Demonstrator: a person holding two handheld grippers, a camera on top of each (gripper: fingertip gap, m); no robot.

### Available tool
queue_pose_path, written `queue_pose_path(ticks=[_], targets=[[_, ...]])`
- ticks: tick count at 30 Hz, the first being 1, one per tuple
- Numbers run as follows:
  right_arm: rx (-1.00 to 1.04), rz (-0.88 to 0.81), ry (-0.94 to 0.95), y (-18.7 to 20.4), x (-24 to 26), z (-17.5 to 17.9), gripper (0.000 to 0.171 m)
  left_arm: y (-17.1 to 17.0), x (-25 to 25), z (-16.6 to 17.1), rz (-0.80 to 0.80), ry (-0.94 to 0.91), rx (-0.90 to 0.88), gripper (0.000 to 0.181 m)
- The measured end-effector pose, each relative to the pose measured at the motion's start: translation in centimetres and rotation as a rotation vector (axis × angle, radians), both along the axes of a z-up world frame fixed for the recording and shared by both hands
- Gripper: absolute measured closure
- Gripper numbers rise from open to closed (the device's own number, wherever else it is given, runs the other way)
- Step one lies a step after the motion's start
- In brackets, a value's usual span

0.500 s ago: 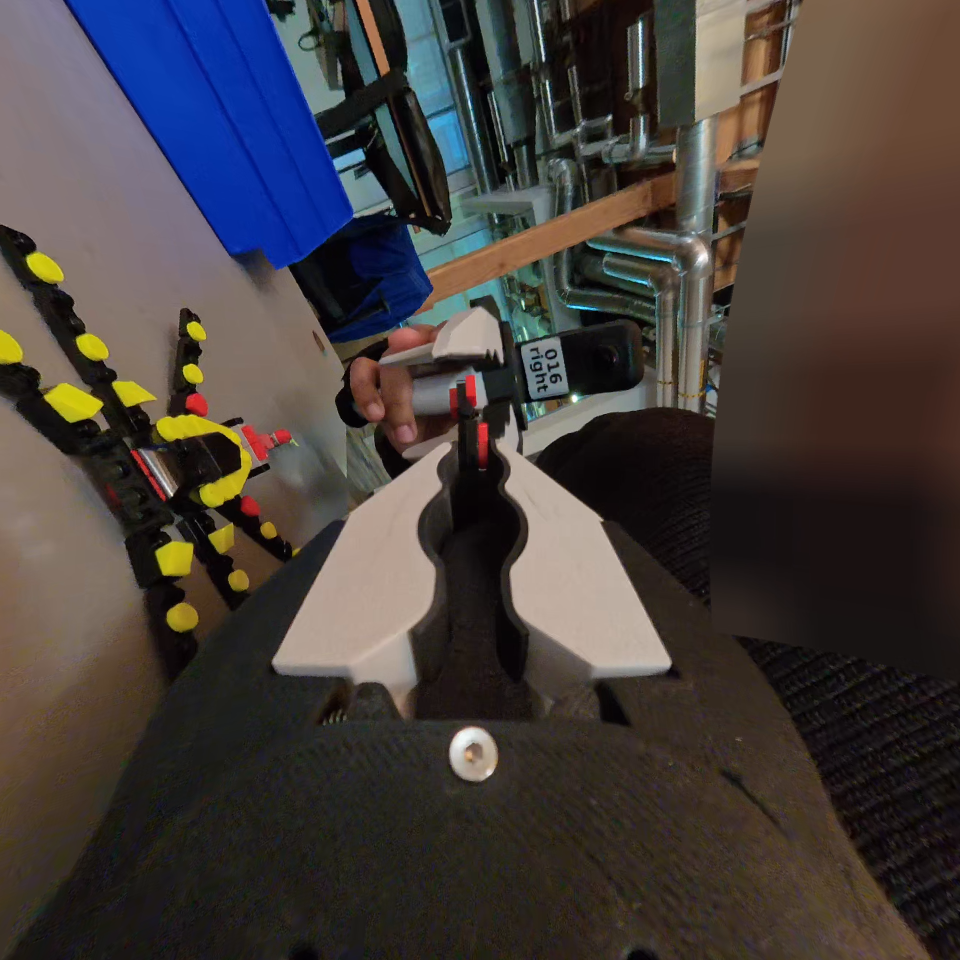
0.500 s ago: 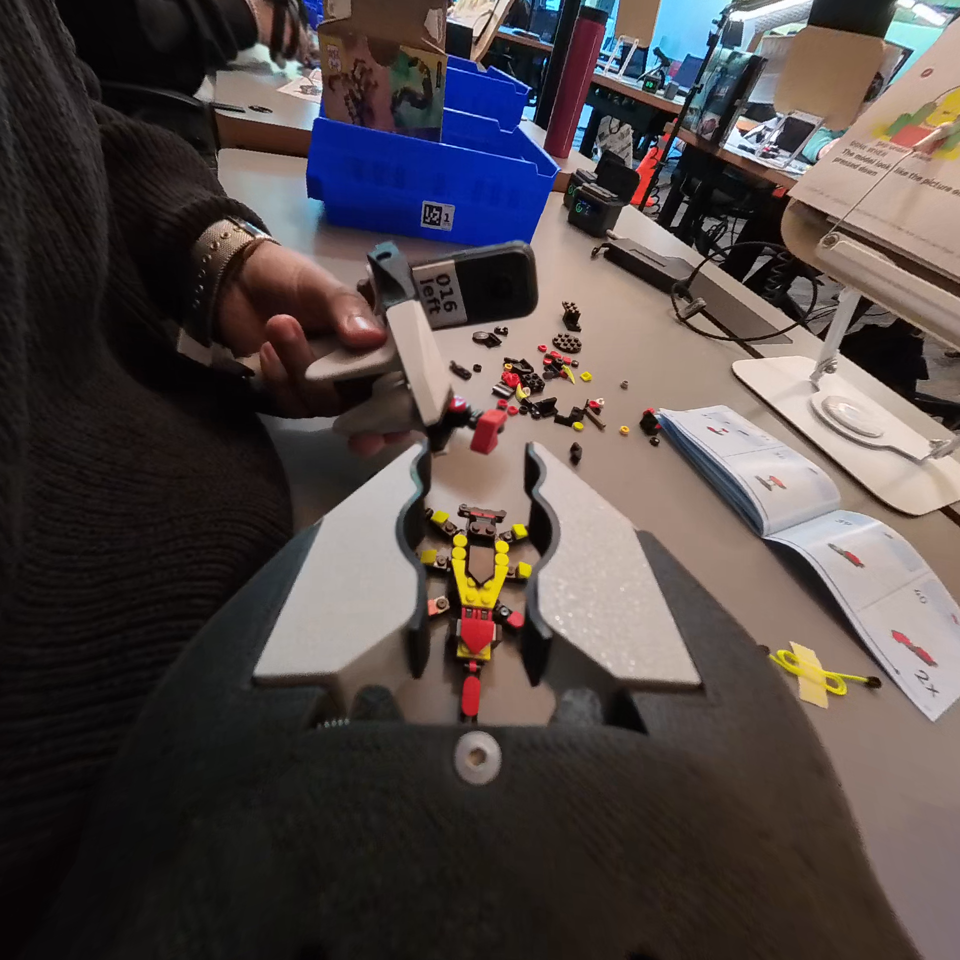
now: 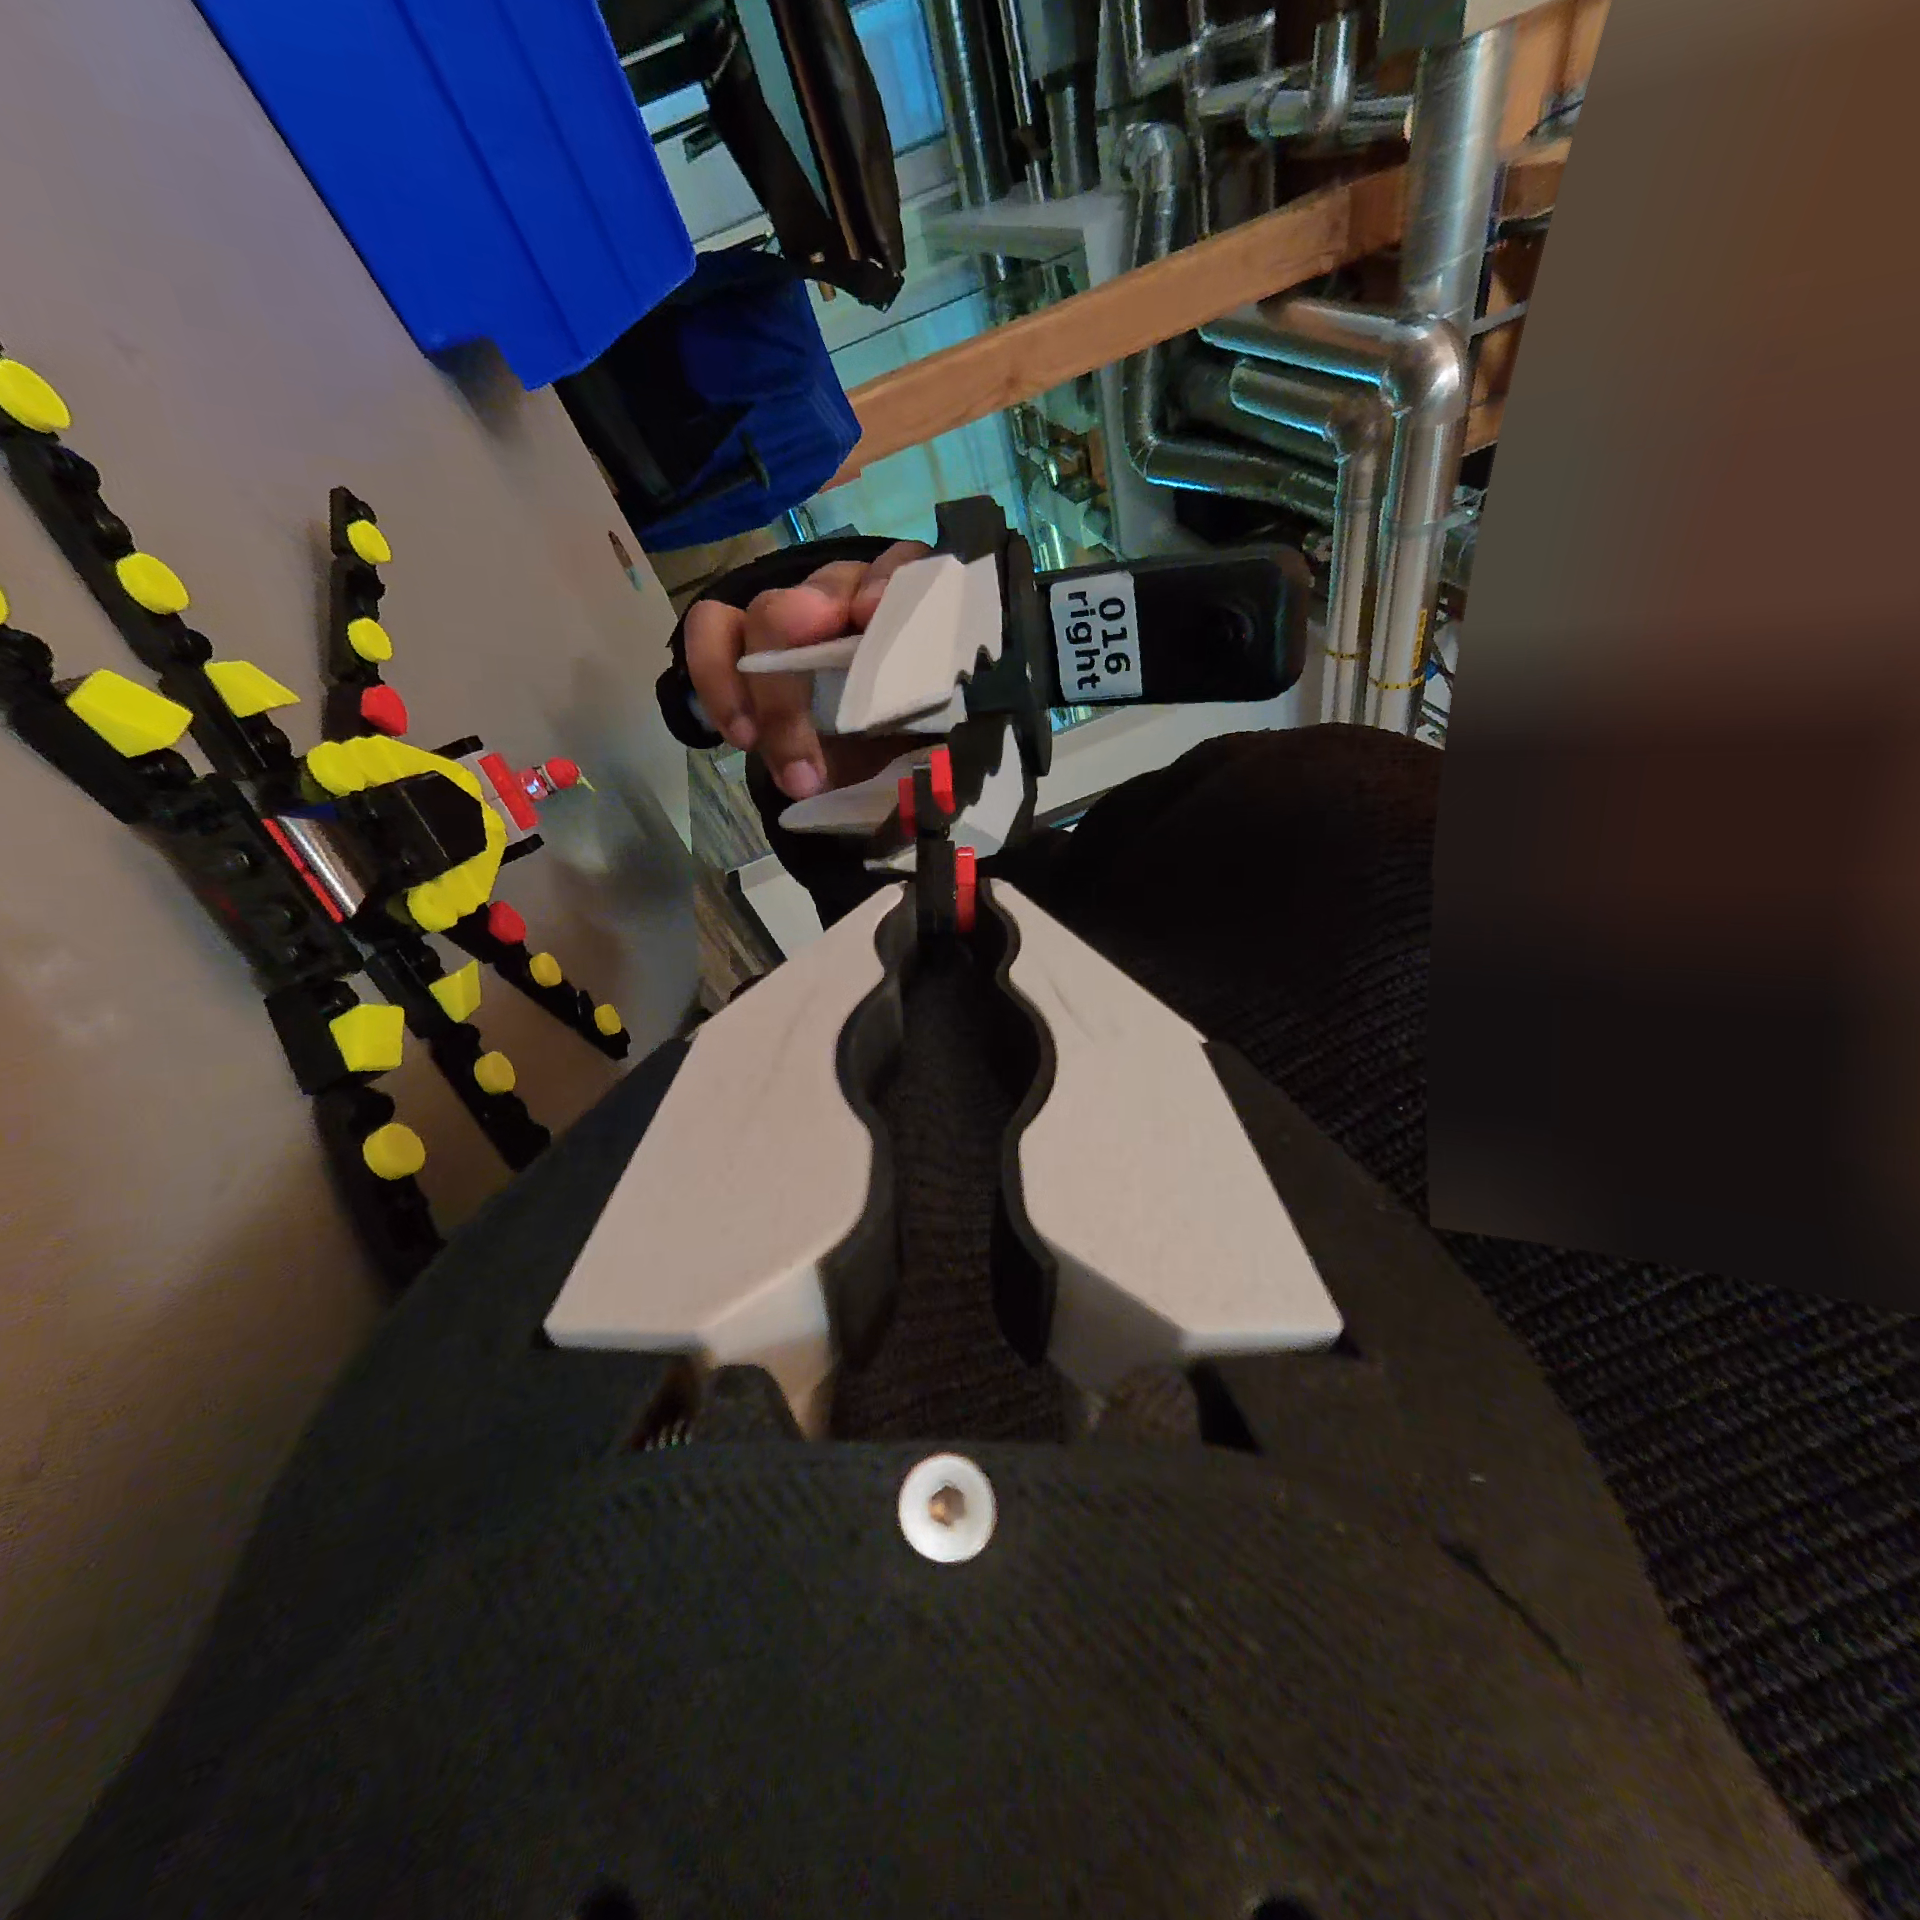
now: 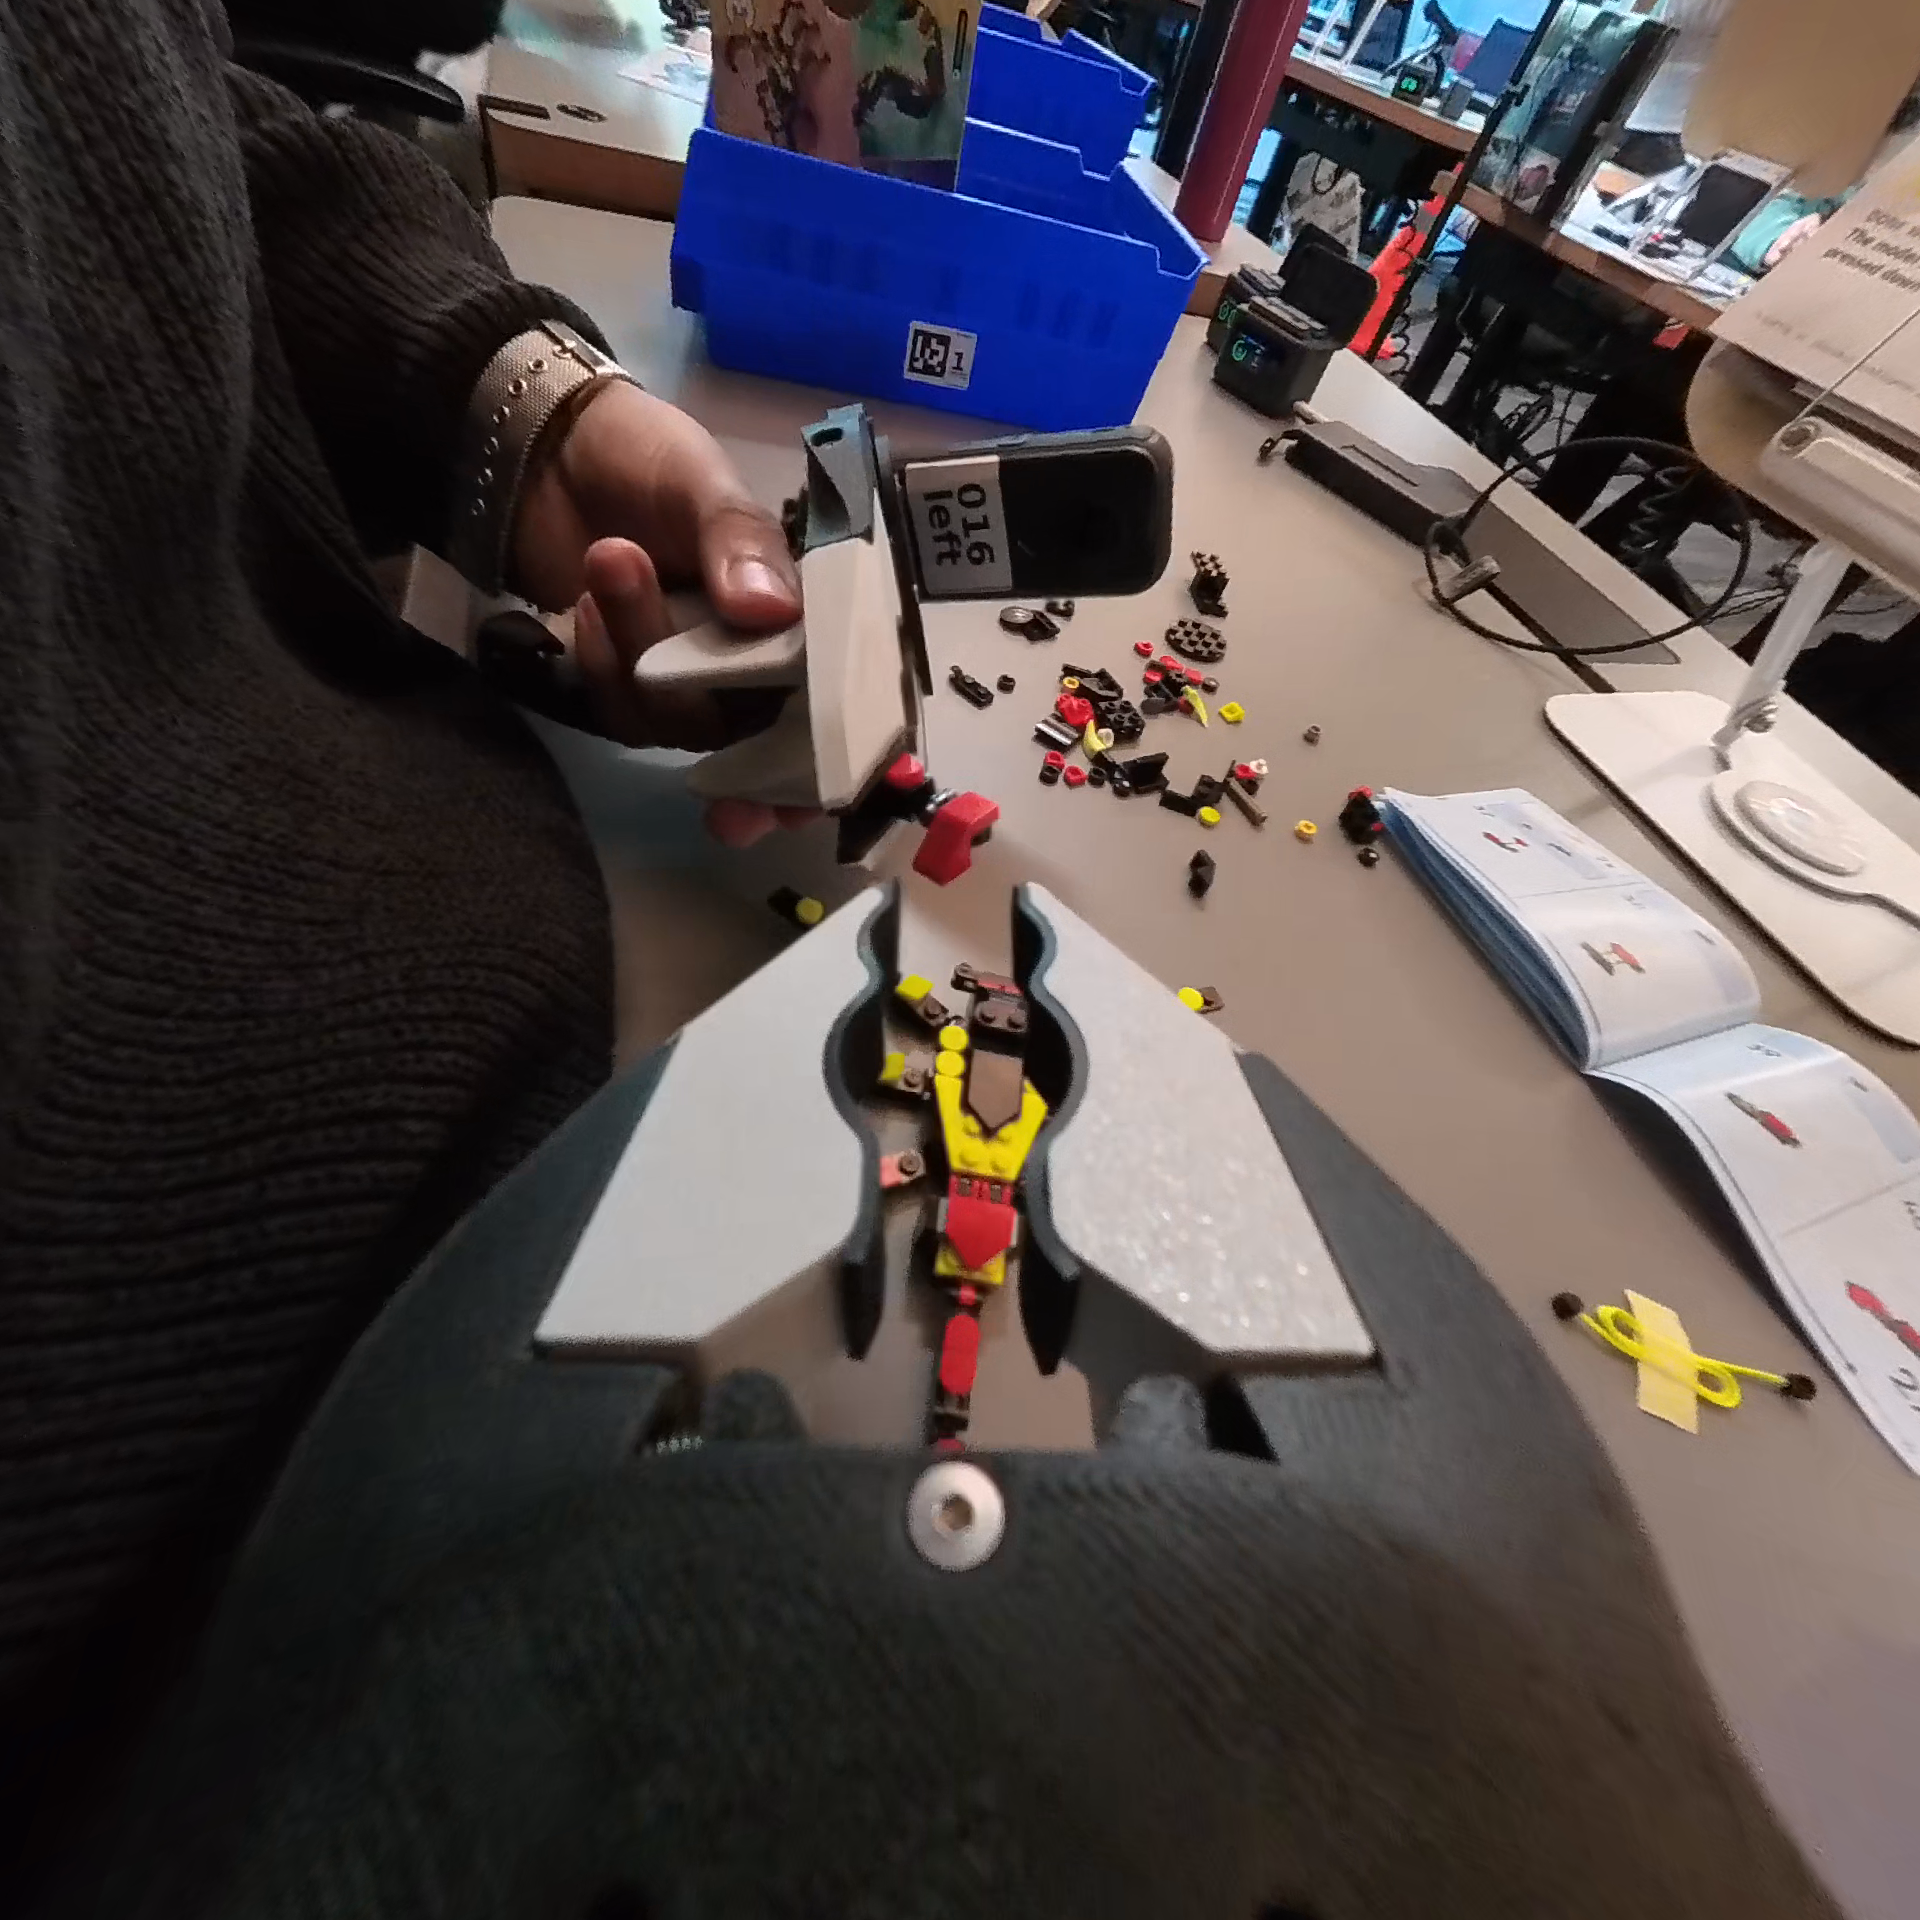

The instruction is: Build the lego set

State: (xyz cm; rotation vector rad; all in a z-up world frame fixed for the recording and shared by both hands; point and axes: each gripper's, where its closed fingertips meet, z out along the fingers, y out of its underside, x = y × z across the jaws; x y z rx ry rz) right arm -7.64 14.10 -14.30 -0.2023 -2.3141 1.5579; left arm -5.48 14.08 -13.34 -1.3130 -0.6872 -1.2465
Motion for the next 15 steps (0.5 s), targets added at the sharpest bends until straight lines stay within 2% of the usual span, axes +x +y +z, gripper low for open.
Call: queue_pose_path(ticks=[3, 11, 15], targets=[[-0.02, -0.001, -0.008, -0.21, 0.02, 0.25, 0.149, 0.13, 0.12, 0.07, -0.002, -0.007, 0.005, 0.176], [-0.003, 0.008, 0.005, -0.49, 0.26, 0.06, 0.163, 0.32, 0.21, 0.07, -0.005, -0.02, 0.007, 0.176], [0.04, 0.018, 0.015, -0.56, 0.38, -0.61, 0.163, 0.22, 0.32, -0.58, -0.022, 0.001, -0.033, 0.175]])
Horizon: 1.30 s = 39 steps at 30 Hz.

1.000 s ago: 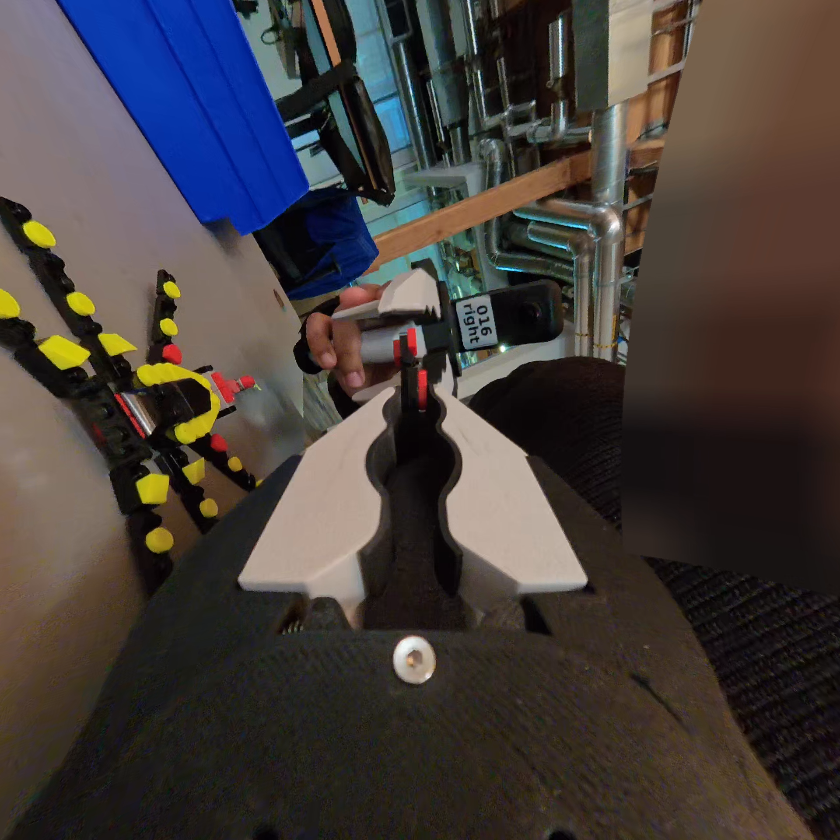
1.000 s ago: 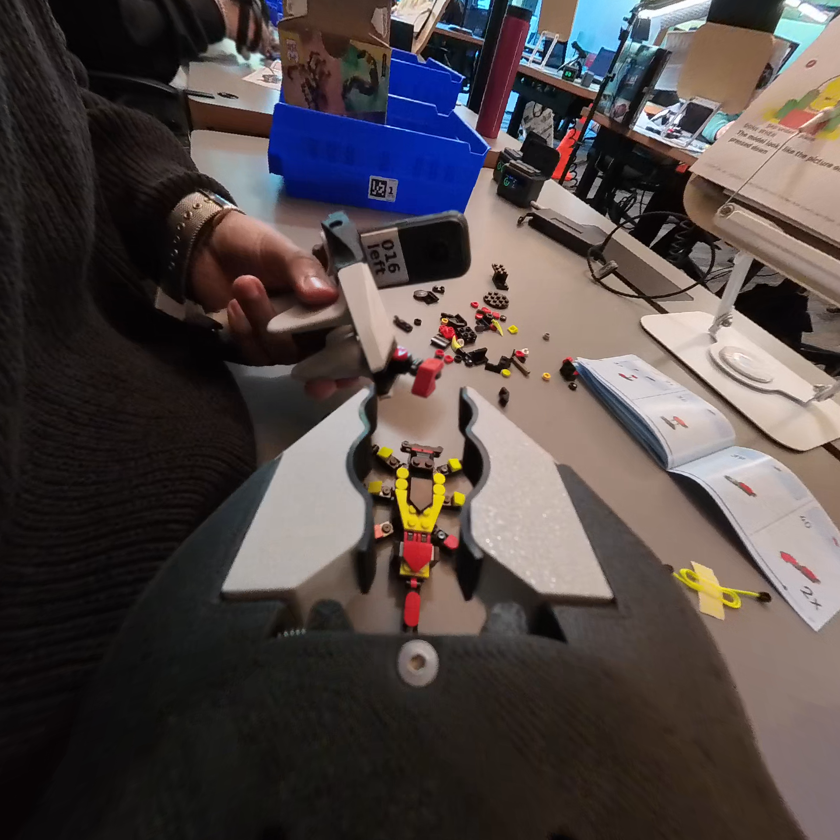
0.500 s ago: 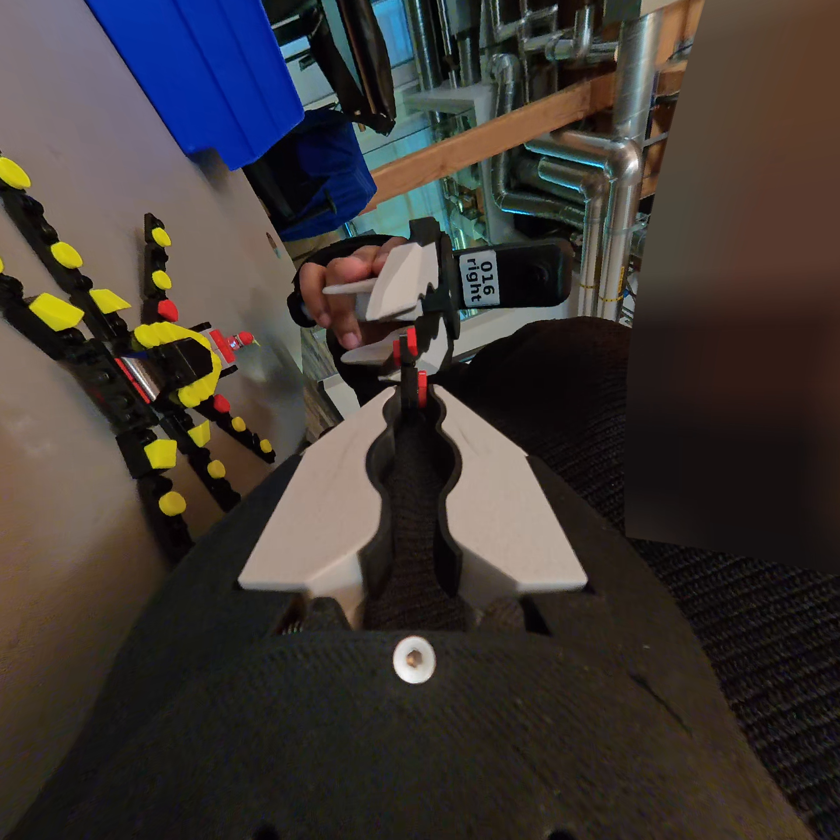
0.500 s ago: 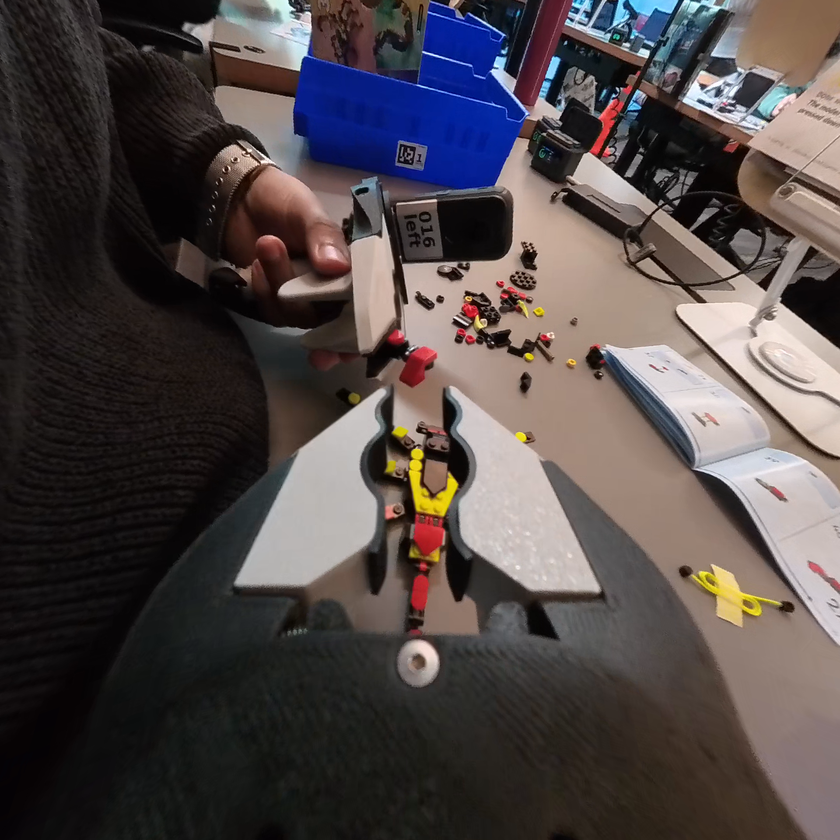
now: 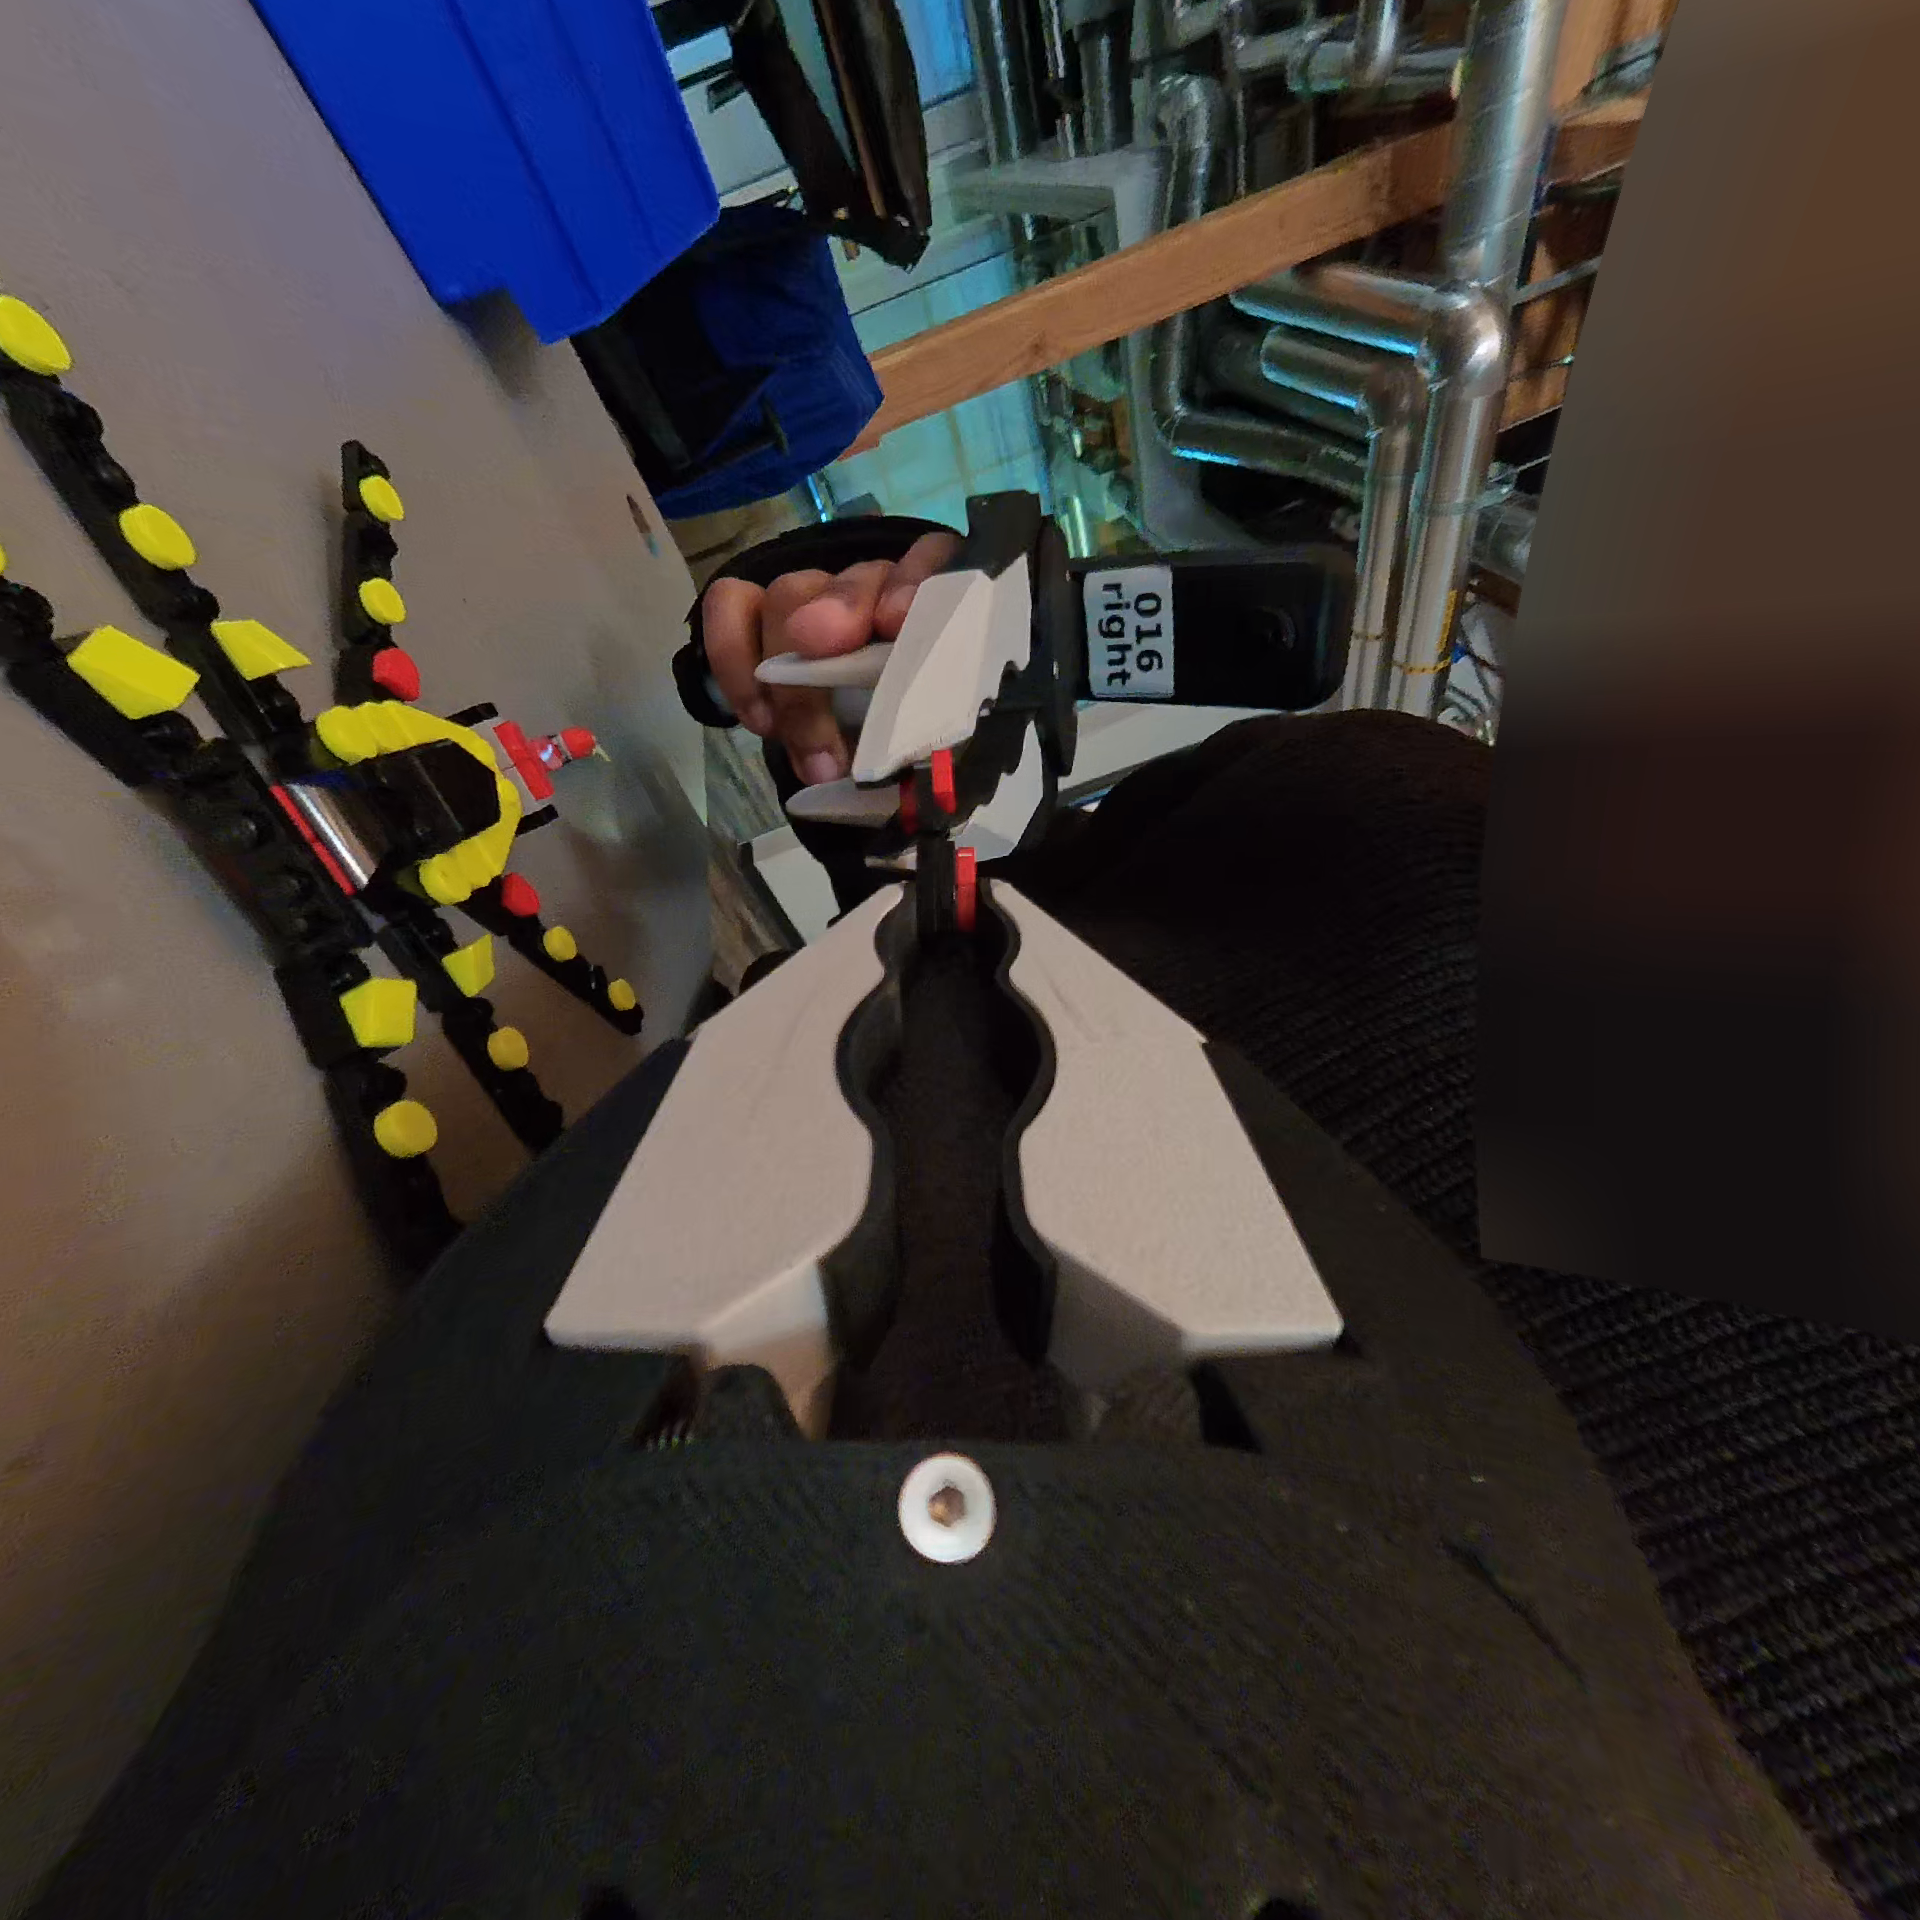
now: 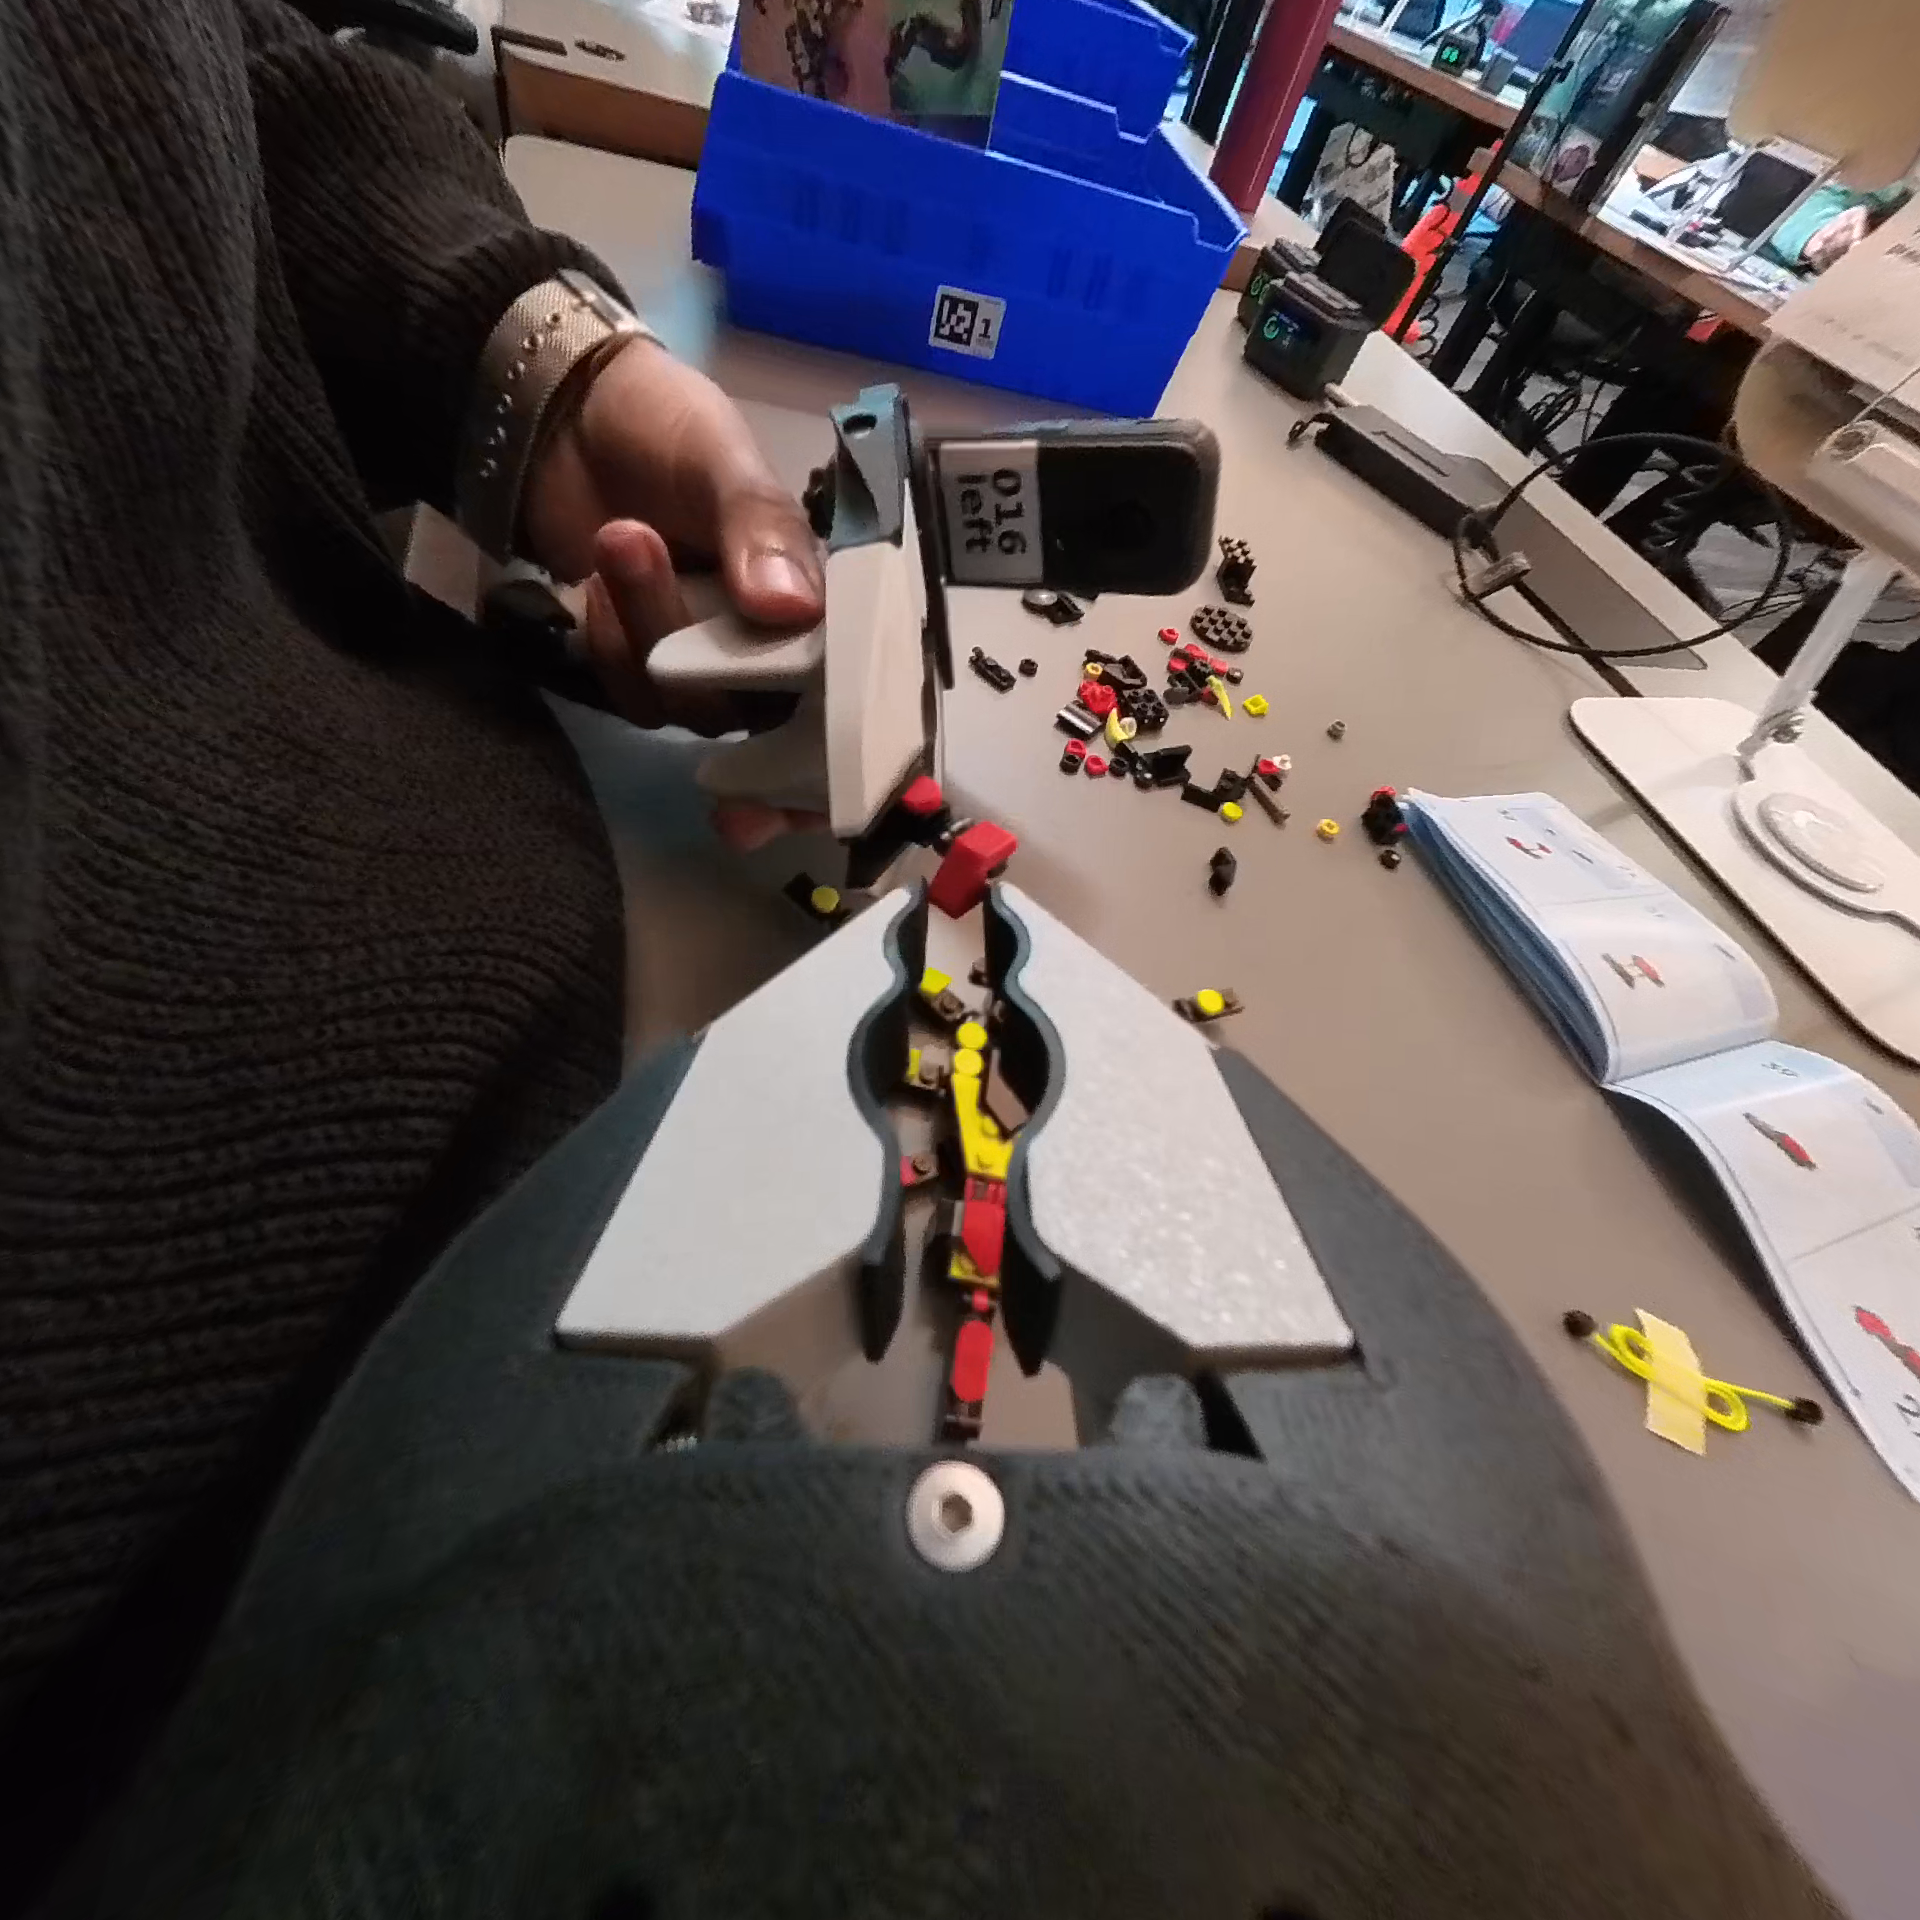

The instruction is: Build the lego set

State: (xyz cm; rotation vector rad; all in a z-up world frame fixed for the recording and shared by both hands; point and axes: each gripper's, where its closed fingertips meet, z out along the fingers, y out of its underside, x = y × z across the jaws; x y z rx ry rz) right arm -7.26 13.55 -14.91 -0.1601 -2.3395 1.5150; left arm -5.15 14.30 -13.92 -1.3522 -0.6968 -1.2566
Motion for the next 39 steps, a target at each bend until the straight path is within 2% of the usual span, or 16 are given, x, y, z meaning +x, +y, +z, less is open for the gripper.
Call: queue_pose_path(ticks=[13, 17, 18, 20, 21, 29, 33, 37, 39], targets=[[0.019, 0.087, -0.062, -0.2, 1.5, -0.6, 0.164, -0.5, 1.1, -0.6, -0.095, 0.067, -0.048, 0.175], [0.006, 0.043, -0.069, -0.1, 0.7, -0.4, 0.163, -0.4, 0.5, -0.4, -0.051, 0.044, -0.036, 0.175], [0.0, 0.019, -0.065, 0.0, 0.4, -0.4, 0.159, -0.4, 0.1, -0.4, -0.025, 0.033, -0.031, 0.176], [0.0, -0.024, -0.079, 0.1, -0.3, -0.5, 0.137, -0.4, -0.4, -0.4, 0.009, 0.017, -0.029, 0.175], [-0.002, -0.035, -0.096, 0.1, -0.4, -0.6, 0.135, -0.4, -0.8, -0.4, 0.034, 0.02, -0.033, 0.176], [0.042, -0.144, -0.11, 0.5, -1.6, -1.0, 0.136, 0.1, -1.7, -1.4, 0.147, 0.218, -0.15, 0.176], [0.093, -0.184, -0.047, 1.1, -2.2, -1.1, 0.148, 0.0, -2.0, -2.1, 0.171, 0.329, -0.218, 0.176], [0.067, -0.206, -0.084, 0.9, -2.4, -1.1, 0.139, 0.2, -1.9, -2.0, 0.182, 0.349, -0.225, 0.176], [0.061, -0.214, -0.091, 0.8, -2.4, -1.0, 0.14, 0.4, -1.9, -2.0, 0.192, 0.35, -0.225, 0.176]])
